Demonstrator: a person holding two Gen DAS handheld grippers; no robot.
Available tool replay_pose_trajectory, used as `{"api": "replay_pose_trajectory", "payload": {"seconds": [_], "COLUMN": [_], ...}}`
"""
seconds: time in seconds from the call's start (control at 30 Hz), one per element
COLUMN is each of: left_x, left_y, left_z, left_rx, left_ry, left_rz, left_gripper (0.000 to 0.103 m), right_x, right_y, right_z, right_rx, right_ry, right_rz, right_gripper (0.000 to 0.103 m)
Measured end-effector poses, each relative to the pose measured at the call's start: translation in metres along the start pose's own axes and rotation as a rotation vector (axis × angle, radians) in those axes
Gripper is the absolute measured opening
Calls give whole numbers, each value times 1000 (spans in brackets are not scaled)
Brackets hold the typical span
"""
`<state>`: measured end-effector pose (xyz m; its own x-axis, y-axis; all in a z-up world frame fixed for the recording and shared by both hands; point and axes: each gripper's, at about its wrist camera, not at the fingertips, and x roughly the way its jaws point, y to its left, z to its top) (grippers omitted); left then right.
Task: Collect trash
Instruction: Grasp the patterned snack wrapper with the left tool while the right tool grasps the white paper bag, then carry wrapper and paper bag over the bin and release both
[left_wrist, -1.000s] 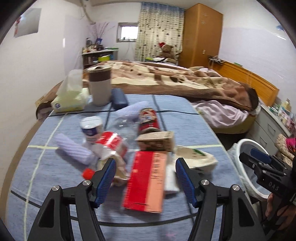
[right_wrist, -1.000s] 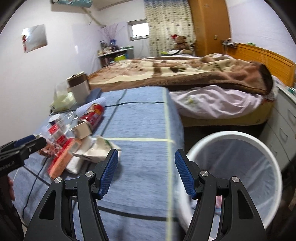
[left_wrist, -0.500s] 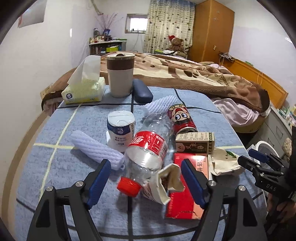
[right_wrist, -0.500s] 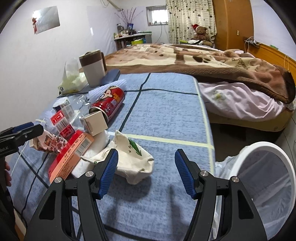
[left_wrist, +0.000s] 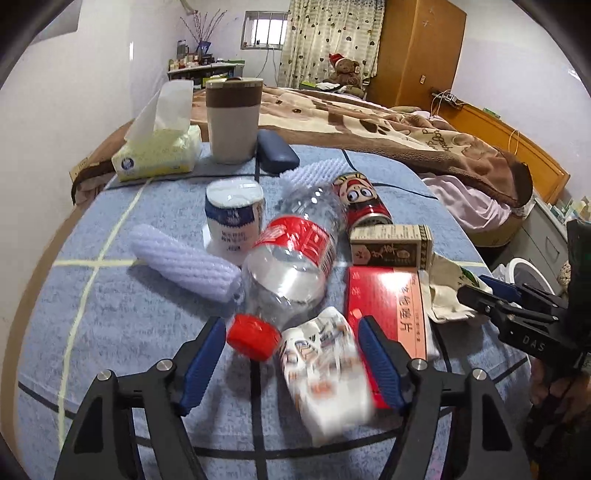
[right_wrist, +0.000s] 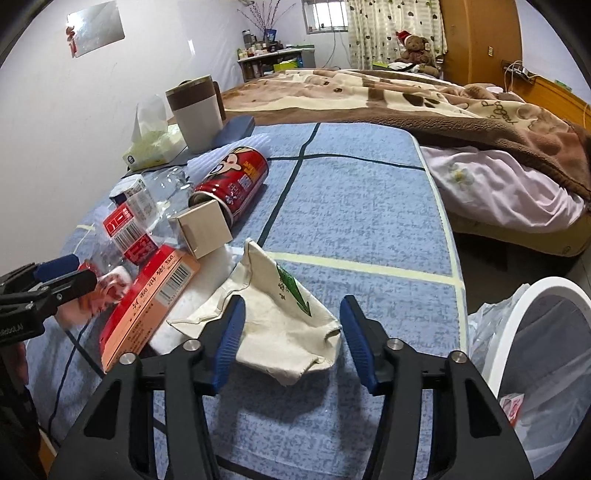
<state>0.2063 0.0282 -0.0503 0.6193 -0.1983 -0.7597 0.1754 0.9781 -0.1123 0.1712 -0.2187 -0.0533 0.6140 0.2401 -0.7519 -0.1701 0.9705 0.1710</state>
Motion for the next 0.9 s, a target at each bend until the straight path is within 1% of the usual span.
{"api": "replay_pose_trajectory", "payload": {"seconds": [0.13,0.2,0.3,0.37,0.53,0.6,0.67,0.73,0.8,0.83,0.9], "left_x": [2,0,0,-1,3,2,2,2,2,1,1], "left_y": [-1,-1,1,-2,-4,-4,-1,-1,0,-1,-2], "left_z": [-11,-17,-23,-27,-33,-35,-34,-35,-35,-35,-35], "left_rx": [7,2,-12,-1,-14,-22,-37,-43,-52,-55,-52], "left_ry": [24,27,41,45,67,63,63,63,62,61,57], "left_rz": [2,-4,-4,-3,0,-3,-17,-14,-20,-21,-7], "left_gripper": [74,74,74,74,74,65,63,58,48,44,44], "right_x": [0,-1,-2,-1,-3,-4,-5,-5,-8,-8,-10], "right_y": [-1,-2,-4,-4,-4,-4,-4,-4,-5,-5,-6], "right_z": [-2,-2,-3,-3,-6,-7,-8,-8,-10,-10,-12], "right_rx": [5,8,14,19,21,20,22,26,29,29,35], "right_ry": [1,1,-1,-1,-7,-9,-12,-15,-20,-22,-29], "right_rz": [0,-5,-7,-10,-12,-11,-9,-5,-4,-5,-10], "right_gripper": [43,34,27,23,21,20,19,19,17,17,16]}}
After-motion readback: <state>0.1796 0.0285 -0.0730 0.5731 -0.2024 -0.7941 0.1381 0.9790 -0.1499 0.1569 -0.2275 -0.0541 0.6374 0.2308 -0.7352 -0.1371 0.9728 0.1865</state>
